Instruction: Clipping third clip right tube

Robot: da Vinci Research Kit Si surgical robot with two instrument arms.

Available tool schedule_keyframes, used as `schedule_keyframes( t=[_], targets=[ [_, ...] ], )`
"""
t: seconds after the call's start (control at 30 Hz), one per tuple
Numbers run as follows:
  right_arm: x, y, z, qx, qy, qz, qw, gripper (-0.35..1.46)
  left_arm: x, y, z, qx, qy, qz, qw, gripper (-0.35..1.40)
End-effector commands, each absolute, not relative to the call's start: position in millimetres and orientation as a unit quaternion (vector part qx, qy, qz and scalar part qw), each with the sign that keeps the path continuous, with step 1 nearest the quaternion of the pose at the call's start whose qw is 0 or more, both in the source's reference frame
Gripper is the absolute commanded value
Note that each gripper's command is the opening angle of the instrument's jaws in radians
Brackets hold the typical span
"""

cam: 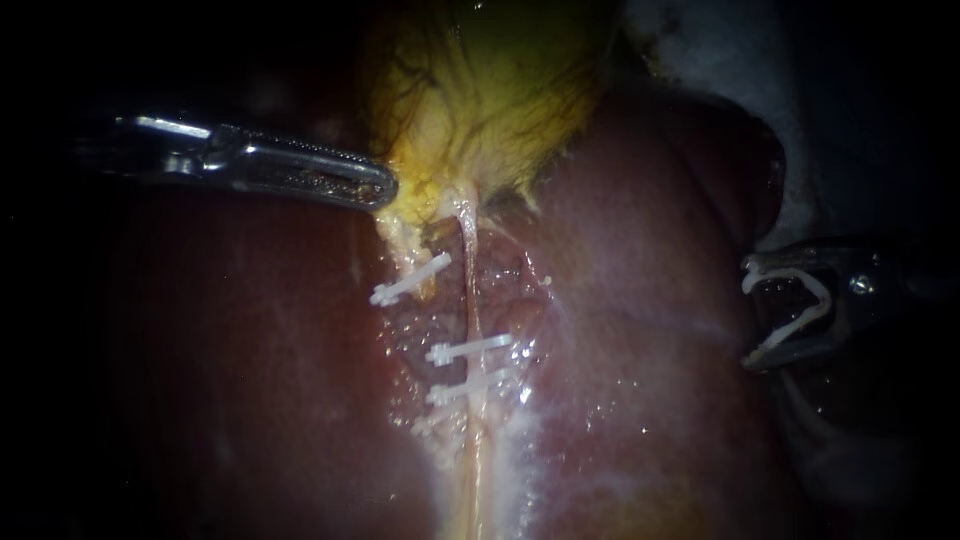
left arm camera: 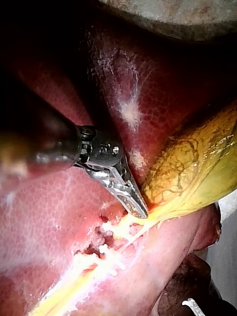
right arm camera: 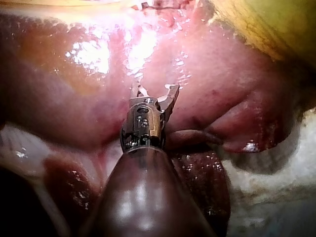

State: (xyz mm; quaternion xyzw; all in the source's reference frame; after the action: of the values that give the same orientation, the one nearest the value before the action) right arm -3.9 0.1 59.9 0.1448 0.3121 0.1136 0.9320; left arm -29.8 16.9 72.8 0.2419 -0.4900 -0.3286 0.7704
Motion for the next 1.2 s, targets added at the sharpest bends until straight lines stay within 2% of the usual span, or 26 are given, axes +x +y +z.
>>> schedule_keyframes(
  t=[0.03, 0.2, 0.5, 0.73, 0.93, 1.03, 1.1, 1.2],
  targets=[
    [-3.9, 0.1, 59.9, 0.145, 0.312, 0.114, 0.932, 0.6, -29.7, 17.0, 72.7, 0.242, -0.49, -0.328, 0.77, -0.35],
    [-3.9, 0.1, 59.9, 0.145, 0.312, 0.114, 0.932, 0.6, -28.3, 17.9, 71.4, 0.242, -0.489, -0.331, 0.77, -0.35],
    [-3.9, 0.3, 59.8, 0.145, 0.312, 0.114, 0.932, 0.6, -23.8, 21.0, 67.0, 0.224, -0.492, -0.349, 0.765, -0.35],
    [-3.7, 1.2, 59.4, 0.144, 0.312, 0.106, 0.933, 0.6, -23.6, 21.2, 66.5, 0.218, -0.493, -0.349, 0.766, -0.35],
    [-3.5, 3.3, 58.7, 0.179, 0.322, 0.098, 0.925, 0.59, -23.7, 21.1, 66.5, 0.218, -0.493, -0.349, 0.767, -0.35],
    [-3.2, 3.9, 58.6, 0.216, 0.336, 0.081, 0.913, 0.57, -23.7, 21.0, 66.5, 0.218, -0.493, -0.349, 0.767, -0.35],
    [-3.0, 3.9, 58.7, 0.234, 0.351, 0.088, 0.903, 0.55, -23.7, 21.0, 66.5, 0.218, -0.493, -0.349, 0.767, -0.35],
    [-2.3, 4.1, 58.9, 0.252, 0.39, 0.112, 0.879, 0.54, -23.7, 21.0, 66.5, 0.218, -0.493, -0.349, 0.767, -0.35]
  ],
)
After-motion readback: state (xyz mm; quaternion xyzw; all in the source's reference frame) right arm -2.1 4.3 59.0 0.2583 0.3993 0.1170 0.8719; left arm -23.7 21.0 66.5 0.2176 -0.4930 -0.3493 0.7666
